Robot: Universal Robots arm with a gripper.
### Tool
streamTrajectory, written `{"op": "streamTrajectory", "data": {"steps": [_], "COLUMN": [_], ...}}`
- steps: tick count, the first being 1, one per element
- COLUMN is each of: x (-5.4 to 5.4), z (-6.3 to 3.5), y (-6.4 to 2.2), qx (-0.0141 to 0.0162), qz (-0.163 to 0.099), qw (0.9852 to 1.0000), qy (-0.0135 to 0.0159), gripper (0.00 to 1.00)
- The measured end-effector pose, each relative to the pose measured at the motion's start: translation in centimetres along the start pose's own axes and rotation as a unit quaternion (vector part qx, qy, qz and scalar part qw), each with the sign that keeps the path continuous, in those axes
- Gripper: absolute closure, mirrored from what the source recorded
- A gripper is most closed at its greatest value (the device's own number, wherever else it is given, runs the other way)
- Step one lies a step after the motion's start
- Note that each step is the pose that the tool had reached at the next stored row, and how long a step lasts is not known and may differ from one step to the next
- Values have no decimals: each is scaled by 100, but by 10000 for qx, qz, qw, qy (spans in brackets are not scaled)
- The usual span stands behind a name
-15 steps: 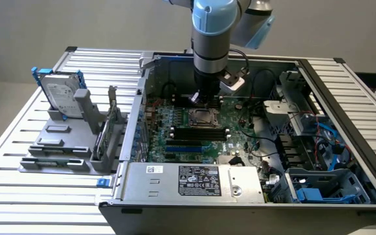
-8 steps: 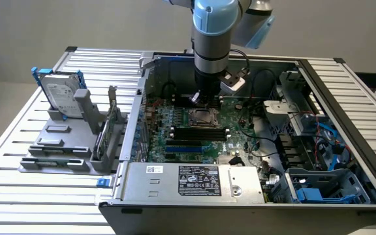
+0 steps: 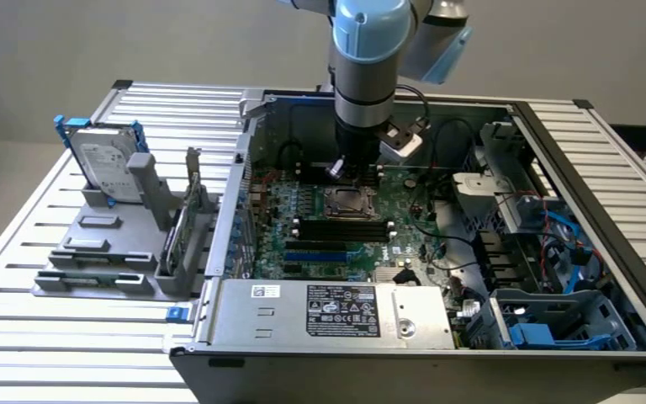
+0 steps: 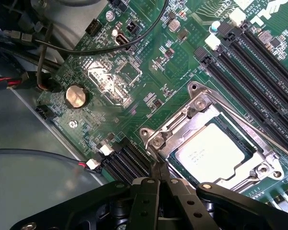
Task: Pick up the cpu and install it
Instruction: 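Install the first cpu locking lever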
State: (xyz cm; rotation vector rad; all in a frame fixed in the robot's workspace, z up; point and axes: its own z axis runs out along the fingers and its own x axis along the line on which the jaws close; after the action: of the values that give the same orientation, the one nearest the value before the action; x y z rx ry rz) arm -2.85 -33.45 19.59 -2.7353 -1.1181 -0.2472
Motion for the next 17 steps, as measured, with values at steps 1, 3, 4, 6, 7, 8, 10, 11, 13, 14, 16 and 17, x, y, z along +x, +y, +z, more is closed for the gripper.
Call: {"op": "streamTrajectory", "data": {"steps": [1,3,4,6,7,8,10,11,13,14,16,17], "x": [0,-1,-1,0,0,-1,0,0,0,-2,-11,-15], "z": [0,0,1,2,3,3,3,3,3,3,0,-2], "y": [1,3,5,6,7,8,10,11,14,18,31,37], "qx": [2,7,10,20,27,35,51,60,82,91,103,106], "qz": [-4,-11,-15,-23,-28,-33,-40,-43,-49,-51,-54,-54], "qw": [10000,10000,10000,10000,10000,10000,10000,10000,9999,9999,9999,9999], "qy": [0,2,4,11,16,22,35,42,61,70,80,83], "gripper": [89,89,89,89,89,89,89,89,89,89,89,89]}}
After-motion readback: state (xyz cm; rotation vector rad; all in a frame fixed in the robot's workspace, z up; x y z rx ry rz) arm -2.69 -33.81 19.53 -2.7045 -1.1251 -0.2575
